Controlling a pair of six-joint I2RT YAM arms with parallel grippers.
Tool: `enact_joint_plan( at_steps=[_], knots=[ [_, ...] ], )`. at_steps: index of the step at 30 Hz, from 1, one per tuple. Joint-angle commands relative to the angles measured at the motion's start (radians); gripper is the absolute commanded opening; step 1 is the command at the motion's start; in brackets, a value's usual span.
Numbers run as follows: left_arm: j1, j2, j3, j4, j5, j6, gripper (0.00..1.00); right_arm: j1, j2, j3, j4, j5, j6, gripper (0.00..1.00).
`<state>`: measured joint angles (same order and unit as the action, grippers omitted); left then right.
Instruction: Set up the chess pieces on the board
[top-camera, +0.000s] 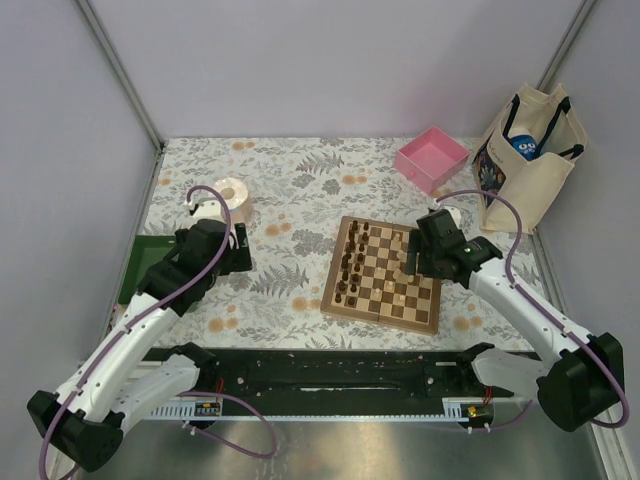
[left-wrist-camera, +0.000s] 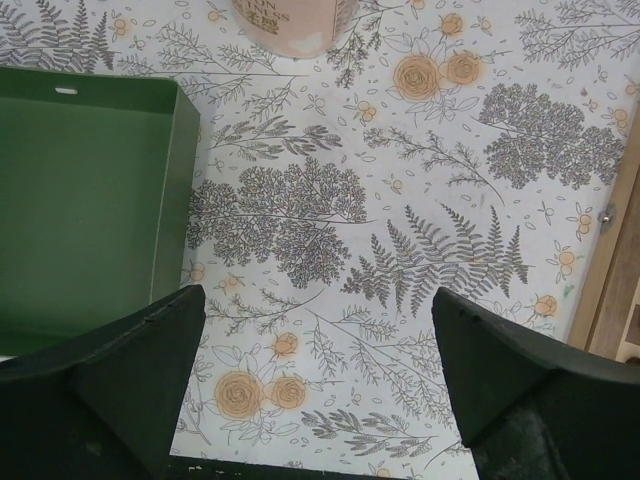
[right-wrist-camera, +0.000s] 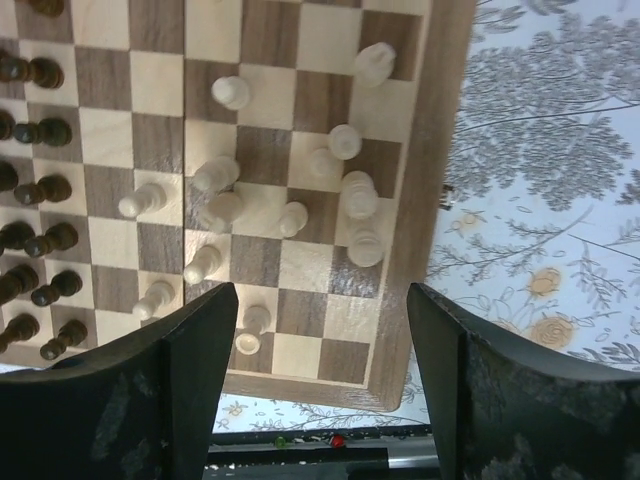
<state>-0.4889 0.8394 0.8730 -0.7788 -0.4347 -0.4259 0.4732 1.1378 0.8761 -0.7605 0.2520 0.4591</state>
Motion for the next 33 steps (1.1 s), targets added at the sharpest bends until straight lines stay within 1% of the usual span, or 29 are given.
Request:
enact_joint_plan(
  at_steps=[1, 3, 5, 6, 7, 14, 16, 18, 20, 24, 26, 33],
  knots=[
    [0.006, 0.015, 0.014, -0.004, -0.004, 0.018, 0.99, -0.042, -0.062, 0.009, -0.019, 0.087, 0.033, 0.76],
    [0.007, 0.010, 0.014, -0.010, 0.001, 0.016, 0.99, -0.056, -0.061, 0.008, -0.019, 0.069, 0.029, 0.70],
    [0.007, -0.002, 0.012, -0.011, -0.004, 0.016, 0.99, -0.071, -0.041, 0.007, -0.017, 0.049, 0.027, 0.68],
    [0.006, -0.011, 0.012, -0.011, -0.004, 0.016, 0.99, -0.083, -0.027, 0.008, -0.014, 0.027, 0.024, 0.60],
    [0.006, -0.019, 0.011, -0.010, -0.004, 0.015, 0.99, -0.087, -0.013, 0.008, -0.007, 0.007, 0.021, 0.58],
    [0.006, -0.054, 0.004, -0.010, -0.009, 0.009, 0.99, -0.114, 0.048, -0.008, 0.021, -0.052, 0.000, 0.57],
    [0.006, -0.056, 0.004, -0.011, -0.010, 0.010, 0.99, -0.117, 0.065, -0.008, 0.026, -0.063, -0.002, 0.52],
    [0.006, -0.056, 0.004, -0.010, -0.012, 0.010, 0.99, -0.119, 0.080, -0.011, 0.026, -0.065, -0.002, 0.51],
    [0.006, -0.056, 0.003, -0.010, -0.009, 0.010, 0.99, -0.122, 0.091, -0.011, 0.030, -0.065, -0.003, 0.48],
    [0.006, -0.054, 0.003, -0.010, -0.012, 0.010, 0.99, -0.128, 0.109, -0.011, 0.029, -0.056, 0.003, 0.47],
    [0.006, -0.056, 0.003, -0.011, -0.012, 0.010, 0.99, -0.130, 0.112, -0.012, 0.027, -0.056, 0.003, 0.39],
    [0.006, -0.053, 0.001, -0.010, -0.010, 0.010, 0.99, -0.131, 0.105, -0.029, 0.024, -0.050, 0.012, 0.37]
  ],
)
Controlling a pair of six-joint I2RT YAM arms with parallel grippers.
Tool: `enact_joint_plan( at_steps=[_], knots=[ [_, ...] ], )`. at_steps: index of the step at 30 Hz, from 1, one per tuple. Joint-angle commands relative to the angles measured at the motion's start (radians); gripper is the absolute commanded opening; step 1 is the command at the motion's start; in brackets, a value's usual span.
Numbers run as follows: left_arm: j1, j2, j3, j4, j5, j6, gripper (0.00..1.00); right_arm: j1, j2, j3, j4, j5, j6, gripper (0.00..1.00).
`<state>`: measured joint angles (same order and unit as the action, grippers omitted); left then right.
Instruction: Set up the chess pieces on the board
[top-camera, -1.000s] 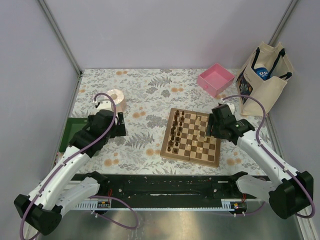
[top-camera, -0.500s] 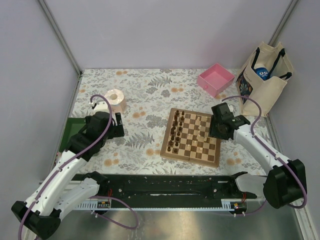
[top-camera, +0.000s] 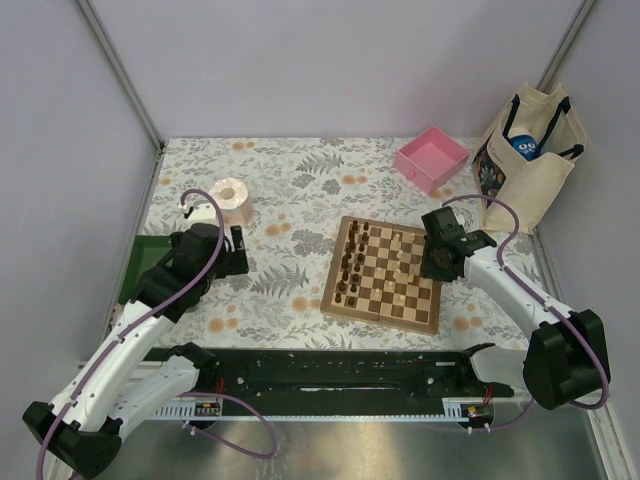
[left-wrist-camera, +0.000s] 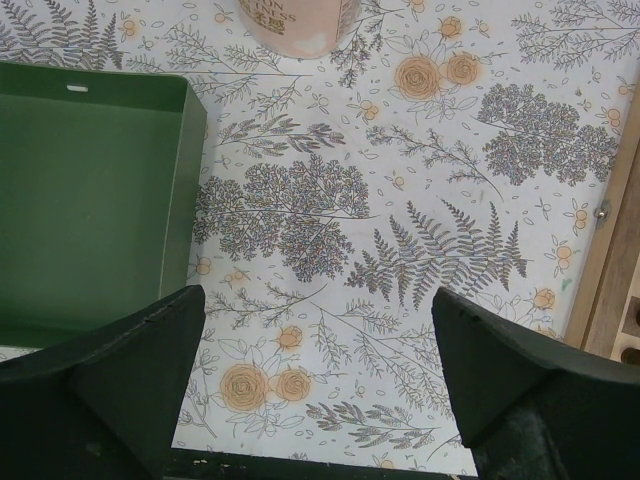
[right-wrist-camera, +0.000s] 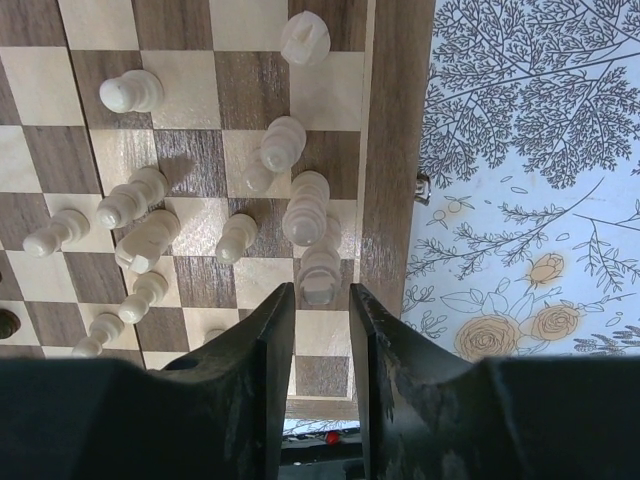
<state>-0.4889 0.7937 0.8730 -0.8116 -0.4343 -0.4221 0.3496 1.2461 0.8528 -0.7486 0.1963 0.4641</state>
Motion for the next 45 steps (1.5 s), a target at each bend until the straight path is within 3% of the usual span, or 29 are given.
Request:
enact_joint_plan(
  at_steps=[1, 16, 28, 45],
  knots=[
    [0.006, -0.005, 0.003, 0.022, -0.009, 0.006, 0.99, -0.008, -0.004, -0.006, 0.008, 0.008, 0.007, 0.36],
    [0.006, 0.001, 0.001, 0.023, -0.007, 0.008, 0.99, -0.008, -0.011, 0.012, -0.008, 0.031, 0.001, 0.19],
    [0.007, 0.006, 0.001, 0.022, -0.006, 0.009, 0.99, -0.008, -0.096, 0.040, -0.051, 0.080, 0.001, 0.18],
    [0.007, 0.002, 0.001, 0.023, -0.006, 0.009, 0.99, -0.008, -0.017, 0.031, -0.028, -0.026, -0.012, 0.18]
  ],
)
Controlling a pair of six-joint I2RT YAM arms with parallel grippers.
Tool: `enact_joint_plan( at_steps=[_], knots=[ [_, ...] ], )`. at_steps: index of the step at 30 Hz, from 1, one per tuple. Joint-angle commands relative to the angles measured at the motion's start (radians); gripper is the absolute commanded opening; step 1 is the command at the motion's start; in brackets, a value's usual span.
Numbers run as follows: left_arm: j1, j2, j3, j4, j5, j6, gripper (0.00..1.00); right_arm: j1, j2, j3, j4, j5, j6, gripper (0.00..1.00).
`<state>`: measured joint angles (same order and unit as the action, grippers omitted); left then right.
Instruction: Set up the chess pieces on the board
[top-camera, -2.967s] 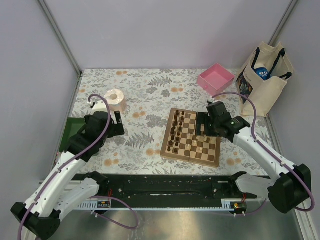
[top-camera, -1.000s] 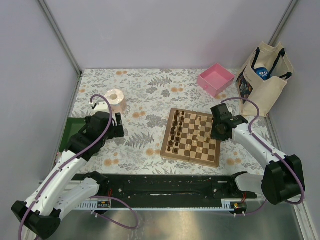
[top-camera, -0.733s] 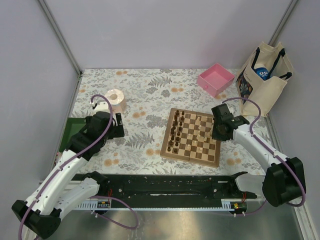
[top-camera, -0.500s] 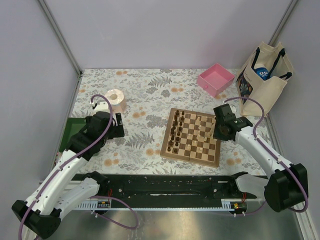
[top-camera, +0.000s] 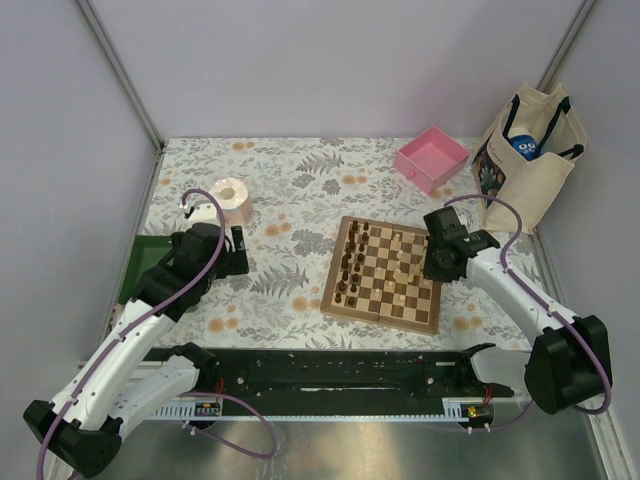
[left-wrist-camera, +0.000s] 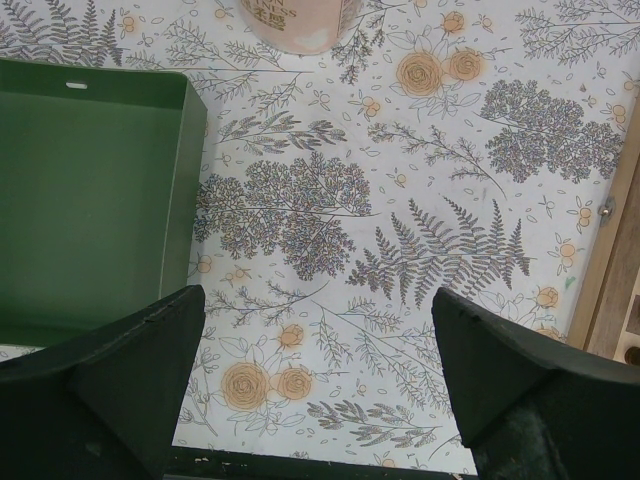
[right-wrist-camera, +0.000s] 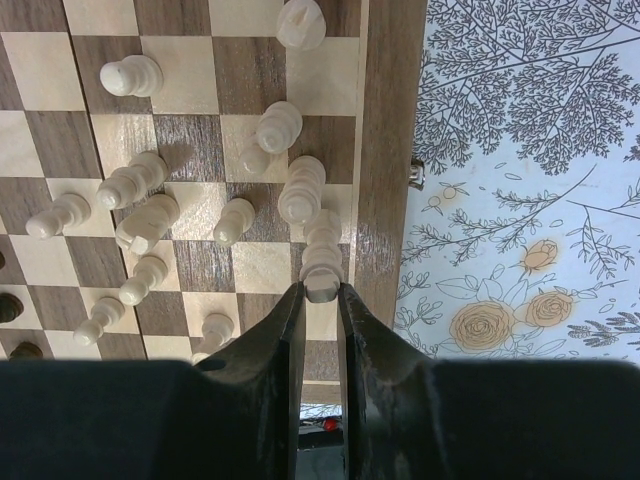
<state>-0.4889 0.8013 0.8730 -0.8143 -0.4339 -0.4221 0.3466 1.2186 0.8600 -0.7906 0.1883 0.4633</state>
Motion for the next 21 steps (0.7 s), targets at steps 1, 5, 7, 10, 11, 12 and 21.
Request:
enact_joint_plan(
  at_steps=[1, 5, 7, 10, 11, 12, 21],
  knots=[
    [0.007, -0.004, 0.001, 0.024, -0.005, 0.009, 0.99, -0.004, 0.015, 0.024, 0.014, -0.020, -0.011, 0.18],
    [0.006, -0.002, 0.001, 0.024, -0.005, 0.009, 0.99, -0.004, 0.022, 0.022, 0.019, -0.023, -0.012, 0.20],
    [0.007, -0.001, 0.003, 0.026, -0.003, 0.009, 0.99, -0.004, 0.032, 0.022, 0.021, -0.024, -0.012, 0.21],
    [0.006, -0.001, 0.003, 0.026, -0.003, 0.009, 0.99, -0.004, 0.033, 0.022, 0.025, -0.030, -0.012, 0.26],
    [0.006, 0.001, 0.001, 0.024, -0.003, 0.009, 0.99, -0.004, 0.033, 0.025, 0.025, -0.026, -0.012, 0.29],
    [0.006, 0.001, 0.001, 0.026, -0.005, 0.009, 0.99, -0.004, 0.033, 0.028, 0.024, -0.024, -0.014, 0.33],
    [0.006, 0.003, 0.003, 0.026, 0.000, 0.008, 0.99, -0.004, 0.025, 0.077, 0.011, 0.011, -0.032, 0.46]
  ],
)
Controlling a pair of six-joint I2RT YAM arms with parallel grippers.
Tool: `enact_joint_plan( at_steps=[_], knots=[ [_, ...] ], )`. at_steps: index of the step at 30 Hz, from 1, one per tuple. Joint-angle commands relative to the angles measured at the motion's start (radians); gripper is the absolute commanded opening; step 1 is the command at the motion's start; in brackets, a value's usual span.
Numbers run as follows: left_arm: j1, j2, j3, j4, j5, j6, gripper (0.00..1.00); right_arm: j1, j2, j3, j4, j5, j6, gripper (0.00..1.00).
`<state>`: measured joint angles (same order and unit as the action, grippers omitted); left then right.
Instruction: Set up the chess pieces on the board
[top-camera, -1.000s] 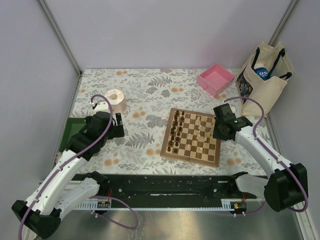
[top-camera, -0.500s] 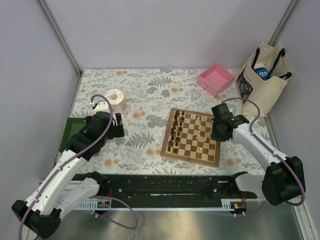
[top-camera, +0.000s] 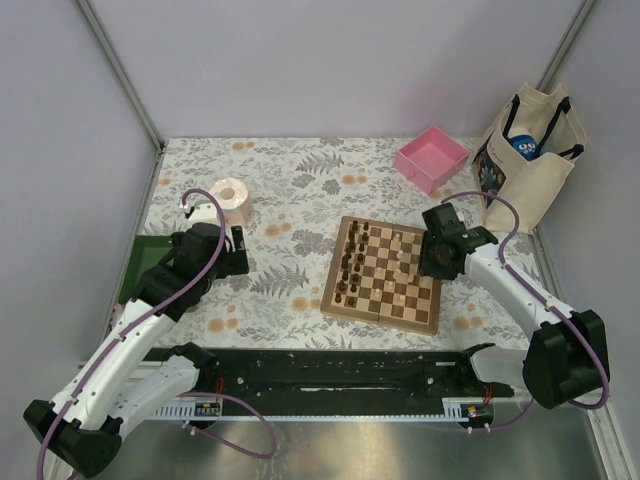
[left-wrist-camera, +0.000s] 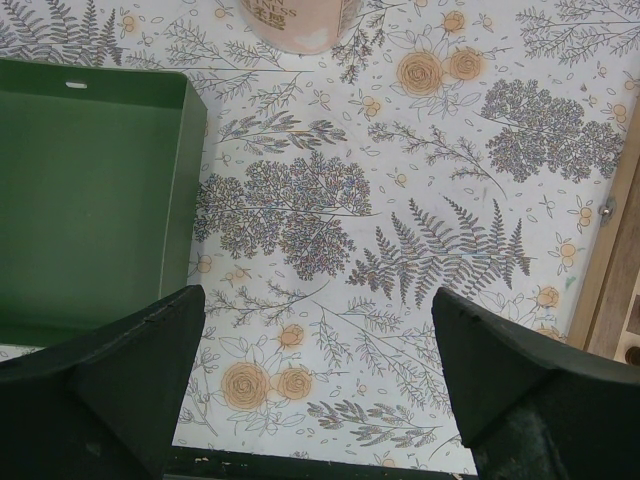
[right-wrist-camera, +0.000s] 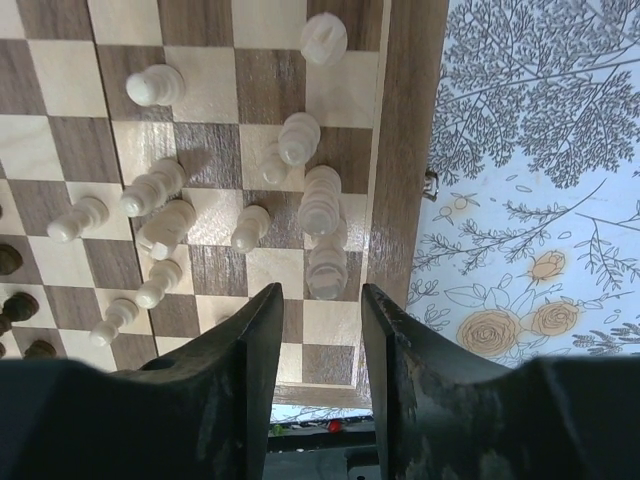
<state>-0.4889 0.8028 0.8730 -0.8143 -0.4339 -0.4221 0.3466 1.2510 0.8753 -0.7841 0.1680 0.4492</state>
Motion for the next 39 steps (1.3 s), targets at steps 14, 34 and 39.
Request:
enact_joint_plan(
  at_steps=[14, 34, 39],
  knots=[
    [0.007, -0.008, 0.001, 0.026, -0.002, 0.009, 0.99, -0.004, 0.062, 0.113, 0.029, 0.074, -0.041, 0.48],
    [0.006, -0.002, 0.000, 0.024, -0.005, 0.009, 0.99, -0.006, 0.154, 0.126, 0.062, 0.070, -0.052, 0.36],
    [0.006, -0.002, 0.001, 0.026, -0.003, 0.009, 0.99, -0.008, 0.159, 0.120, 0.057, 0.077, -0.049, 0.25]
  ],
)
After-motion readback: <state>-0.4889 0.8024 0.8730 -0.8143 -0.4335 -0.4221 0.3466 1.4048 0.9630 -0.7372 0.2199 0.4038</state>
